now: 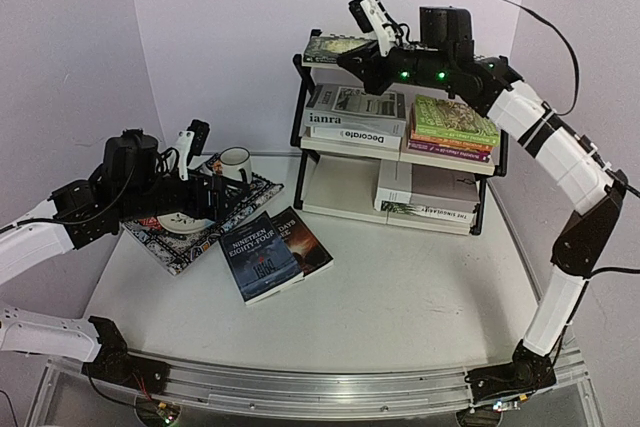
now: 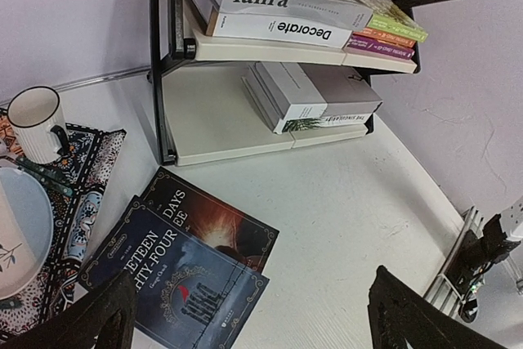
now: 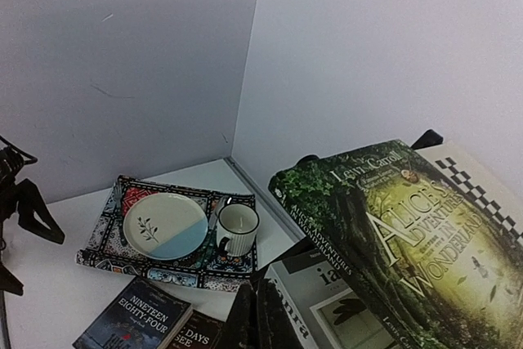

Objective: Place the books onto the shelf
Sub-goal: Adjust the book on the shelf.

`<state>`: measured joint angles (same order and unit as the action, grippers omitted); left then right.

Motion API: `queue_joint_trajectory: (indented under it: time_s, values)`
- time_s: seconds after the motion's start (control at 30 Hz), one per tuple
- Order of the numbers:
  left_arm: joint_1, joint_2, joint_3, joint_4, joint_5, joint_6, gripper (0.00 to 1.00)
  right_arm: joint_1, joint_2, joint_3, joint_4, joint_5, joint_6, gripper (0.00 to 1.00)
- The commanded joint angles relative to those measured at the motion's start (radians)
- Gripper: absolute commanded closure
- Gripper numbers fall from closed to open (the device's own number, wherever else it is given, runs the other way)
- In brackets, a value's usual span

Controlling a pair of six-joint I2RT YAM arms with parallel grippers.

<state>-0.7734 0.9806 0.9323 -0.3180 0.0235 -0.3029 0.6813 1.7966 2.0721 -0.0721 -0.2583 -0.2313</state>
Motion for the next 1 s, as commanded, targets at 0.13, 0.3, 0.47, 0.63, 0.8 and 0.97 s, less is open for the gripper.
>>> queue_joint_trajectory:
  time_s: [0.13,0.3,0.47,0.63,0.8,0.97]
  values:
    - [0.0,-0.033,-0.017,-0.001,-0.014,-0.036,0.0,0.004,0.123,0.133,0.068,0.006,0.159,1.0]
    - [0.0,-0.043,-0.023,-0.003,-0.013,-0.037,0.0,0.005,0.149,0.146,0.103,0.041,0.163,1.0]
    - [0.0,-0.043,-0.028,-0.003,-0.041,-0.039,0.0,0.003,0.163,0.157,0.123,0.067,0.166,1.0]
    - [0.0,-0.034,-0.033,-0.003,-0.039,-0.043,0.0,-0.002,0.196,0.202,0.124,0.085,0.177,1.0]
    - [0.0,-0.033,-0.043,-0.002,-0.053,-0.056,0.0,-0.012,0.228,0.242,0.124,0.1,0.188,1.0]
    - [0.0,-0.034,-0.056,-0.002,-0.06,-0.077,0.0,-0.019,0.247,0.266,0.124,0.104,0.191,1.0]
